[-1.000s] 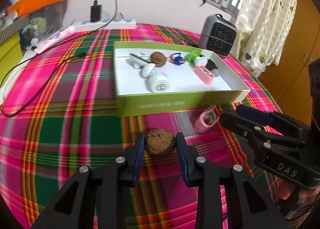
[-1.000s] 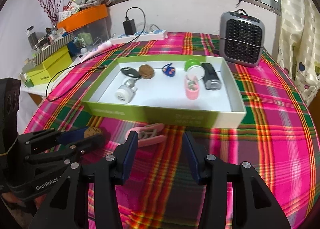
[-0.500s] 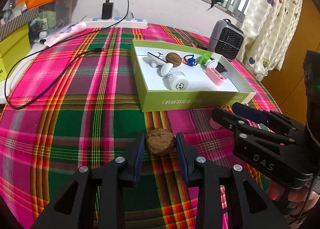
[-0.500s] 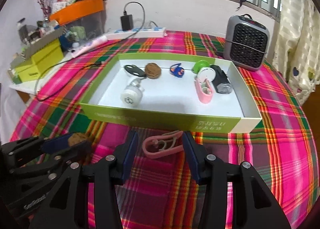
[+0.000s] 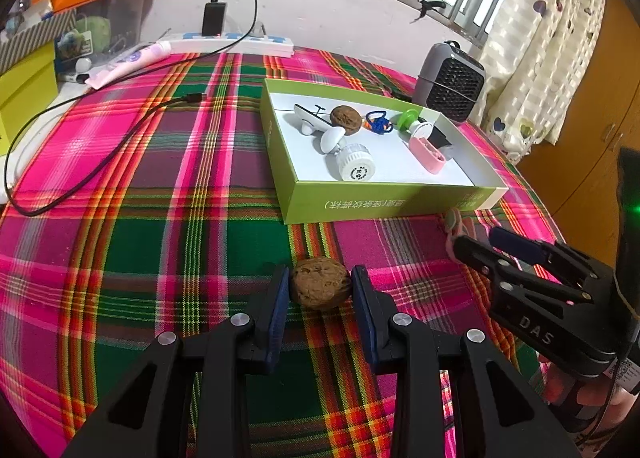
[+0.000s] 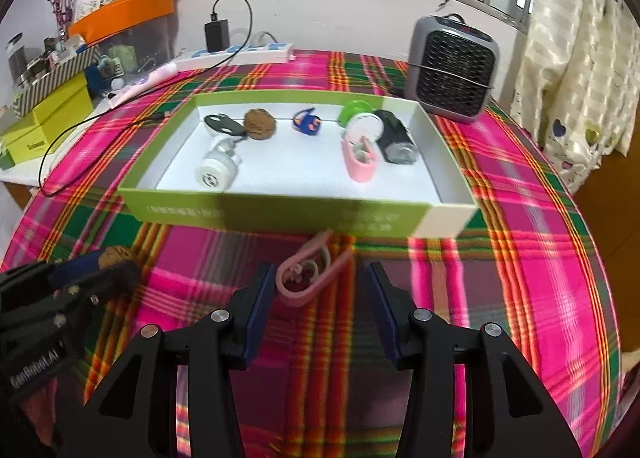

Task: Organize objects
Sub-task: 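Grasp the pink plastic clip with the right tool while the left tool holds the cork lid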

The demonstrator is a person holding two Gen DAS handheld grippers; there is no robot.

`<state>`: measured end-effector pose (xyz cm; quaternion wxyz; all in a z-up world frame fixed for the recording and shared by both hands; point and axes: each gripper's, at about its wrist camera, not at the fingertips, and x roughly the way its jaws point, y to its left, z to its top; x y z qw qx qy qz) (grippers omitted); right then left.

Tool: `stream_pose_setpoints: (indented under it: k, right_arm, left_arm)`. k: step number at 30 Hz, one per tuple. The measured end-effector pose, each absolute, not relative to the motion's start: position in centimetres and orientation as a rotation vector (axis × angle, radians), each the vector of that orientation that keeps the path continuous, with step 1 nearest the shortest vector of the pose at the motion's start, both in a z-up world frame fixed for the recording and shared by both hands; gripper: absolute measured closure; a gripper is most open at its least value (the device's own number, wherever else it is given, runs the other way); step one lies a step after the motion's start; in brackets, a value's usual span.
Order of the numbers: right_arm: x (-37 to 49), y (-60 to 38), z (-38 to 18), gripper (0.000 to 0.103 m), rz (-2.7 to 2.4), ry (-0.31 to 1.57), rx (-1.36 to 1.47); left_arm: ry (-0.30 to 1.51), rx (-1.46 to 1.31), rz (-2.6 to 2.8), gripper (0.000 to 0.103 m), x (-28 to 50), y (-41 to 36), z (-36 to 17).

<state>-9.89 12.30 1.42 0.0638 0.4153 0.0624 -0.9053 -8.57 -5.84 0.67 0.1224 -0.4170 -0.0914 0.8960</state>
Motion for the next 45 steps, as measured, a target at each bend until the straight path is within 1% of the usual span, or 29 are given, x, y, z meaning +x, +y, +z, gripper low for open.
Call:
stream_pose_setpoints:
  k: [6, 10, 18, 29, 40, 41, 42, 44, 45]
  right_arm:
    - [-9.0, 14.3, 1.2, 0.055, -2.764, 0.165, 1.280]
    - [-8.8, 15.6, 1.4, 0.055, -2.774, 0.106, 1.268]
    - [-9.9, 15.9, 1.0, 0.055, -2.640, 0.058, 1.254]
    - [-11.1, 14.7, 0.5, 0.055, -2.568, 0.176, 1.256]
    - [-11.4, 14.7, 0.5, 0.055, -2.550, 0.200, 1.235]
    - [-11.4, 14.8, 0.5, 0.056, -2.549, 0.196, 1.234]
    - [-11.4, 14.8, 0.6, 0.062, -2.549, 0.195, 1.232]
    - [-11.3, 14.8, 0.6, 0.069, -2.549, 0.199, 1.228]
    - [-11.3, 14.8, 0.6, 0.070, -2.545, 0.196, 1.227]
  left_arm:
    - [-0.259, -1.218, 2.617, 0.074, -8.5, -5.7, 0.6]
    - [-0.256, -1.218, 2.618, 0.074, -8.5, -5.7, 0.6]
    - [-0.244, -1.220, 2.617, 0.073, -8.5, -5.5, 0.7]
    - [-0.231, -1.223, 2.621, 0.073, -8.8, -5.4, 0.6]
    - [-0.195, -1.237, 2.642, 0.073, -9.6, -4.9, 0.7]
    - [-0.191, -1.238, 2.644, 0.073, -9.6, -4.8, 0.7]
    - [-0.188, -1.239, 2.645, 0.073, -9.6, -4.8, 0.7]
    - [-0.183, -1.241, 2.646, 0.074, -9.7, -4.8, 0.7]
    - [-0.182, -1.242, 2.648, 0.074, -9.7, -4.8, 0.7]
